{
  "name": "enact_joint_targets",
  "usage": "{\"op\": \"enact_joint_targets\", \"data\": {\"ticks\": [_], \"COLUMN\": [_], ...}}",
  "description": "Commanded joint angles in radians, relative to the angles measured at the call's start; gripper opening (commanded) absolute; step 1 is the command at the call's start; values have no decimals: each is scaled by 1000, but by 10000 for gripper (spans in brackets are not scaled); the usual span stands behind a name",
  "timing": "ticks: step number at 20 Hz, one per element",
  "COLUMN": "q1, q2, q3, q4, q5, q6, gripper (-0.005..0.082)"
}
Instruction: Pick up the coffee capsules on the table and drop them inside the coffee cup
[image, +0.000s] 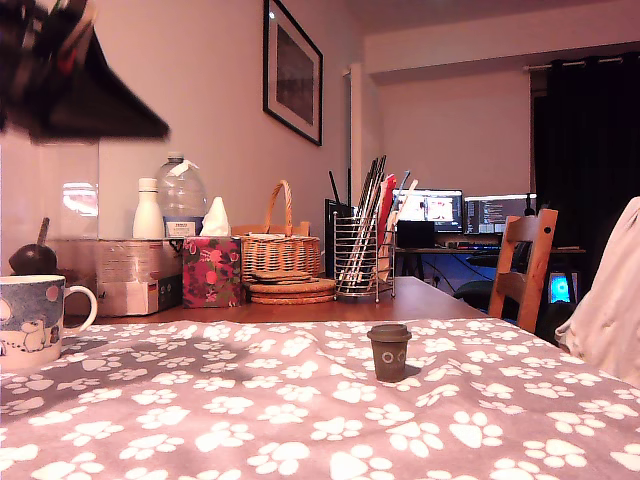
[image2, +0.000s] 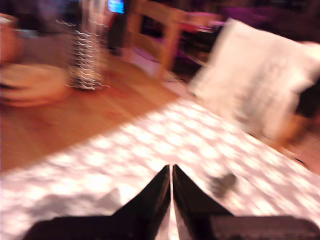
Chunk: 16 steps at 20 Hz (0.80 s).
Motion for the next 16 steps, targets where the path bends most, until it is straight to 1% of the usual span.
{"op": "enact_joint_targets", "data": {"ticks": [1,4,8,10,12,16], "q1": [-19,-61,-116,-136,-152,-164], "q2": [5,5,5,7,9,12], "q3": [-54,-121,-199,-222,-231,-231], "q4": [49,130,201,205,203,183], "q5": [8,10,2,-4,-5,-5], "q6": [5,4,4,7,29,27], "gripper": [-21,-21,-21,-21,-21,-19]}}
